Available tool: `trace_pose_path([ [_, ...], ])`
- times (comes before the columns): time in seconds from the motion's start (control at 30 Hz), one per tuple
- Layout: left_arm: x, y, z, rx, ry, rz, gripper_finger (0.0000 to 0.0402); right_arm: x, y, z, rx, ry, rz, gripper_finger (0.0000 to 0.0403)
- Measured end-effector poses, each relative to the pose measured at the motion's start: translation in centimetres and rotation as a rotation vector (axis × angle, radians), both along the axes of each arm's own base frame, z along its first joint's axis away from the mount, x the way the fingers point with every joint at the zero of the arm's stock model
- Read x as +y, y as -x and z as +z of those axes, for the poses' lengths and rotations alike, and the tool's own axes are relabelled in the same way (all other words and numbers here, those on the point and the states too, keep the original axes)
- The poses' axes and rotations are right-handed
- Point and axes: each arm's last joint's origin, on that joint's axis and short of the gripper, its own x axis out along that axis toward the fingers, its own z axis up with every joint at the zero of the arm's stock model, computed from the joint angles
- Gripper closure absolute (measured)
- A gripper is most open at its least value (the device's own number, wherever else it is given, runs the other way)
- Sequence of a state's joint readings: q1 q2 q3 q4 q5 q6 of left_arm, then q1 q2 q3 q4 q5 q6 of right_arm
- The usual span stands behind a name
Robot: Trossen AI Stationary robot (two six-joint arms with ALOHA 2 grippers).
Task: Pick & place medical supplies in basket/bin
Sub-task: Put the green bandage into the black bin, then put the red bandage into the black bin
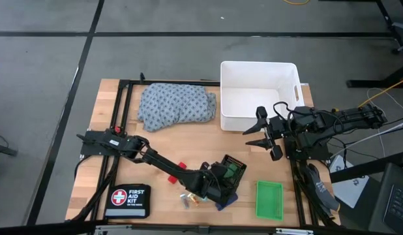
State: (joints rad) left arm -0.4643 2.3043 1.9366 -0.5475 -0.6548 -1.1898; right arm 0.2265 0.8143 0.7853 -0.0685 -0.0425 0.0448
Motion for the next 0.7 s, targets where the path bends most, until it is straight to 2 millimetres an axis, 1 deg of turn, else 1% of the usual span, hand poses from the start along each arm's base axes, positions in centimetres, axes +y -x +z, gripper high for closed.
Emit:
trace_pose_path([
  [0.13, -0.1, -0.1, 0.2, -0.017, 0.006, -0.005, 0.0181, 0.0, 0.0, 0.0, 0.000, 0.000, 0.000, 0.0236],
  [0.27, -0.2, -0.4, 1.2, -0.030, -0.017, -0.041, 0.0176, 0.0, 0.0, 0.0, 0.000, 0.000, 0.003, 0.0236],
  [0.37, -0.6, -0.4, 2.0, -0.029, -0.080, -0.077, 0.0176, 0.0, 0.0, 0.0, 0.001, 0.000, 0.003, 0.0236],
  [0.47, -1.0, -0.4, 3.3, -0.037, -0.148, -0.096, 0.0176, 0.0, 0.0, 0.0, 0.001, 0.005, 0.002, 0.0236],
  [0.53, -1.3, -0.2, 3.8, -0.029, -0.190, -0.107, 0.0176, 0.0, 0.1, 0.1, -0.010, 0.018, 0.008, 0.0236],
  [0.63, -1.8, 0.3, 3.7, -0.018, -0.237, -0.113, 0.0176, -0.1, 1.4, 0.5, -0.037, 0.041, 0.095, 0.0236],
  [0.7, -2.4, 0.6, 3.6, -0.016, -0.247, -0.119, 0.0176, -0.2, 2.7, 0.7, -0.035, 0.038, 0.132, 0.0236],
])
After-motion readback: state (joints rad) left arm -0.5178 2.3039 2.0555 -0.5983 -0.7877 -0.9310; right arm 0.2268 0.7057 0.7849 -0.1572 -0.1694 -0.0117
